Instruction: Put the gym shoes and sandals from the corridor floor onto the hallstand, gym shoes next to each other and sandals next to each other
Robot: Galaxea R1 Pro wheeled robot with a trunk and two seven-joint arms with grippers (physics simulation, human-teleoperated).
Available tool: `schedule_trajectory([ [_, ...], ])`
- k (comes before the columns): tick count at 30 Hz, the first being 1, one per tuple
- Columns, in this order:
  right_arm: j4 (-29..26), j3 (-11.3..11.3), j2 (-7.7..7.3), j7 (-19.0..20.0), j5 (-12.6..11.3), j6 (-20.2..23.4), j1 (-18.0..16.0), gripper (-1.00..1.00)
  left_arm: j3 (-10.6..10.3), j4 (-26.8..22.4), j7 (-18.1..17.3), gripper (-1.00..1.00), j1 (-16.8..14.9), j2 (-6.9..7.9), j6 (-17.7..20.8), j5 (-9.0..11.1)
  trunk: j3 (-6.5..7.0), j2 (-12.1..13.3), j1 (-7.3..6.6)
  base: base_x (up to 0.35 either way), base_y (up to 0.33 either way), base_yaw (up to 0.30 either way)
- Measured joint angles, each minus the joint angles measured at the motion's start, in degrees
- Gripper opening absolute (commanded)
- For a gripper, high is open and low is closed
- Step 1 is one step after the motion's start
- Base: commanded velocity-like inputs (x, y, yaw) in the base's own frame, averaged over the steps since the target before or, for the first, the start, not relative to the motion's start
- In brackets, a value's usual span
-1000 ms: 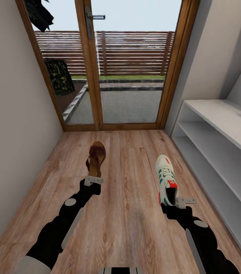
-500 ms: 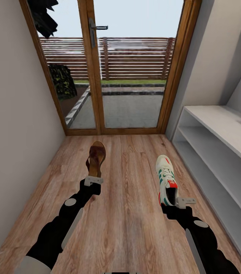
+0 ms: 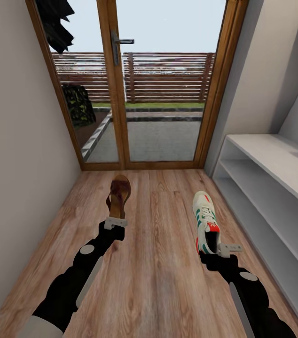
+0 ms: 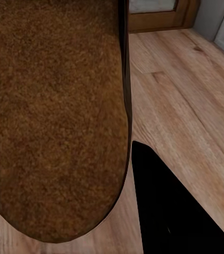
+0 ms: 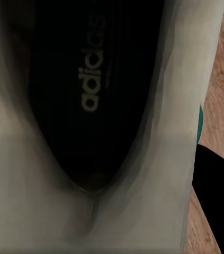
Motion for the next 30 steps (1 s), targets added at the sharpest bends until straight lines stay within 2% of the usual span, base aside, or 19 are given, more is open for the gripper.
schedule_trajectory([
  [21, 0.0, 0.0, 0.00, 0.0, 0.0, 0.0, 0.0, -1.00, 0.0, 0.0, 0.0, -1.00, 0.0, -0.07, 0.1, 0.0, 1.93, 0.0, -0.02, 0.248, 0.184, 0.000],
  [30, 0.1, 0.0, -0.02, 0.0, 0.0, 0.0, 0.0, -1.00, 0.0, 0.0, 0.0, -1.00, 0.0, -0.08, 0.0, 0.0, 2.27, 0.0, 0.01, 0.047, 0.028, -0.012],
])
